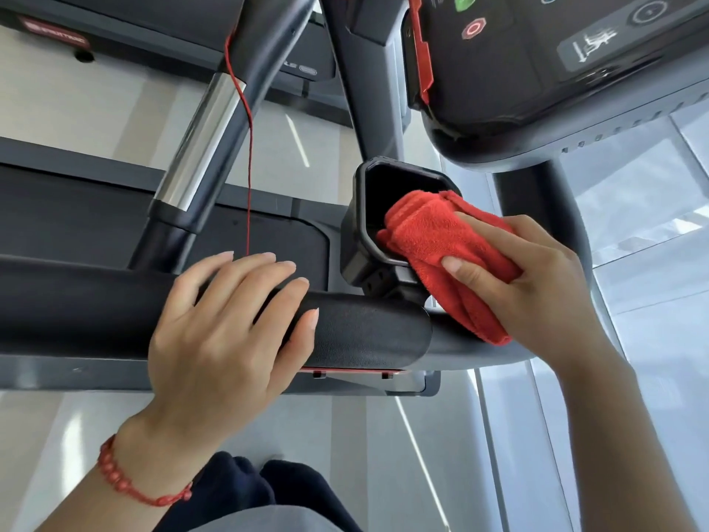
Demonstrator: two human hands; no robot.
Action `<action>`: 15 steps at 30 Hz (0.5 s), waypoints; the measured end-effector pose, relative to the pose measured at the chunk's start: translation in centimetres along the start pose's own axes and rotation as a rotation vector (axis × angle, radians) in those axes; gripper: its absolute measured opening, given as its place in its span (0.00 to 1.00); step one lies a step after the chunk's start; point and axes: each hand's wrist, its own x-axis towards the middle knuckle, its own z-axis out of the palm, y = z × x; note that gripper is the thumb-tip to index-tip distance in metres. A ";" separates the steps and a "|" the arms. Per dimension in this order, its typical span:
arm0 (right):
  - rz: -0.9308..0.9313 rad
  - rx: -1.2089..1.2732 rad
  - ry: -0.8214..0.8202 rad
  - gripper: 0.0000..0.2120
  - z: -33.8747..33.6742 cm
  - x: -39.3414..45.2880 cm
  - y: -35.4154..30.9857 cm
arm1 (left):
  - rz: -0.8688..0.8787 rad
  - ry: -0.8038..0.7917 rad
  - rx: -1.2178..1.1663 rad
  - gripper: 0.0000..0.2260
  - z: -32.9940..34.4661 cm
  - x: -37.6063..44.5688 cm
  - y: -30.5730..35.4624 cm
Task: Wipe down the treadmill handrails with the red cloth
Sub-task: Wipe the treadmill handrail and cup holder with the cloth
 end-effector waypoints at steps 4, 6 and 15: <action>0.022 0.063 0.041 0.19 0.2 1.5 0.9 | -0.001 0.008 0.000 0.11 0.0 0.1 0.0; 0.046 0.074 0.067 0.17 0.5 2.7 1.1 | 0.000 0.017 0.002 0.11 -0.1 0.1 0.1; 0.048 0.083 0.033 0.16 0.2 1.5 0.9 | 0.008 0.033 -0.019 0.11 -0.1 0.0 0.2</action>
